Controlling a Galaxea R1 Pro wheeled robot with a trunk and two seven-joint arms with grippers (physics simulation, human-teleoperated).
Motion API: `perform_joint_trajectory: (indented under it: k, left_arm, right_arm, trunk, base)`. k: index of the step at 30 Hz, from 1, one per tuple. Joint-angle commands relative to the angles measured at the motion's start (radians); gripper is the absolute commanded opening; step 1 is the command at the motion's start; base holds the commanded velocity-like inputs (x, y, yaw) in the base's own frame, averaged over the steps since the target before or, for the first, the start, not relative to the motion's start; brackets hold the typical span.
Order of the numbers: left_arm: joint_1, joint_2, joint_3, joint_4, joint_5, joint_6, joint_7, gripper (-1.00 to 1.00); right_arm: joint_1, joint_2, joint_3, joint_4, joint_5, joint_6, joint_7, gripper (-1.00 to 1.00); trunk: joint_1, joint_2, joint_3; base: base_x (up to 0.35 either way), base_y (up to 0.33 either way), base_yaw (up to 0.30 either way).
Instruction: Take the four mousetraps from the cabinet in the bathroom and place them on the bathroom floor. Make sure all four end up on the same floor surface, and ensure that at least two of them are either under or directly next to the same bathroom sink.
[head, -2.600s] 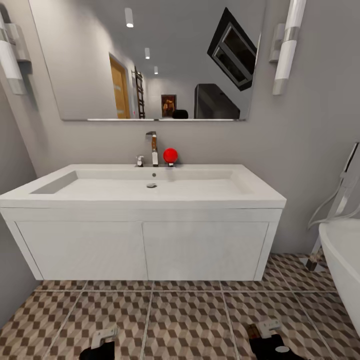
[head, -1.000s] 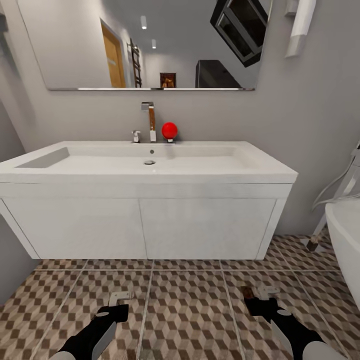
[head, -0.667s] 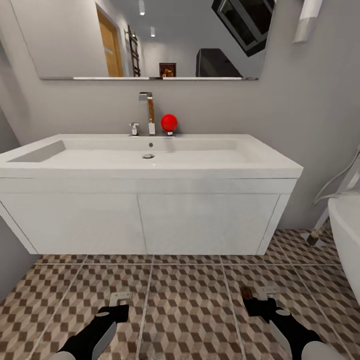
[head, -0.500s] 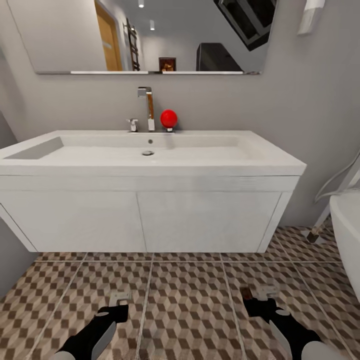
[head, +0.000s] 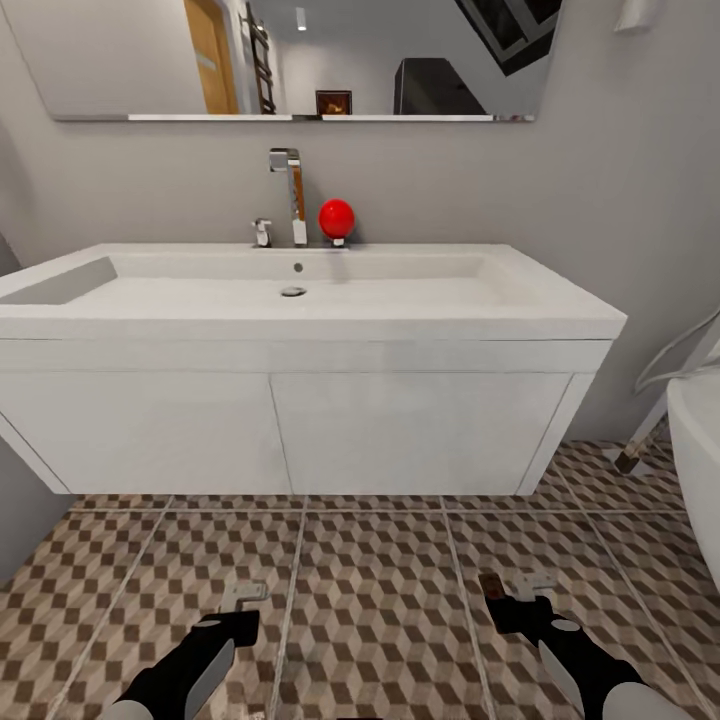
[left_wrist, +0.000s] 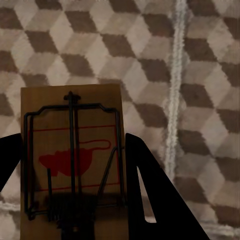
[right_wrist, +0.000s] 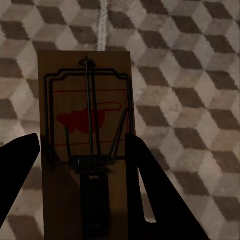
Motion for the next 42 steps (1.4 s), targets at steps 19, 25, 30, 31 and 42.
perform_joint_trajectory:
  k: [19,25,30,31,42]
  left_arm:
    - [0.0,-0.001,0.0,0.0,-0.002,-0.006,0.003,-1.0]
    - [0.0,-0.002,-0.001,0.0,-0.002,-0.007,0.003,-1.0]
    - [0.0,-0.001,0.0,0.0,-0.002,-0.008,0.003,-1.0]
    - [0.0,-0.001,0.0,0.0,-0.002,-0.009,0.003,-1.0]
    - [0.0,0.002,0.002,0.0,-0.003,-0.015,0.005,-1.0]
  right_arm:
    - [0.0,0.0,0.0,0.0,0.002,-0.006,0.0,-1.0]
    - [0.0,0.0,0.0,0.0,0.002,-0.007,0.0,-1.0]
    - [0.0,0.0,0.0,0.0,0.002,-0.007,0.0,-1.0]
    - [0.0,0.0,0.0,0.0,0.002,-0.007,0.0,-1.0]
    - [0.0,0.0,0.0,0.0,0.002,-0.007,0.0,-1.0]
  trunk:
    - [0.0,0.0,0.0]
    - [0.0,0.0,0.0]
    - [0.0,0.0,0.0]
    - [0.0,0.0,0.0]
    - [0.0,0.0,0.0]
  base:
    - [0.0,0.0,0.0]
    - [0.0,0.0,0.0]
    - [0.0,0.0,0.0]
    - [0.0,0.0,0.0]
    - [0.191,0.003,0.0]
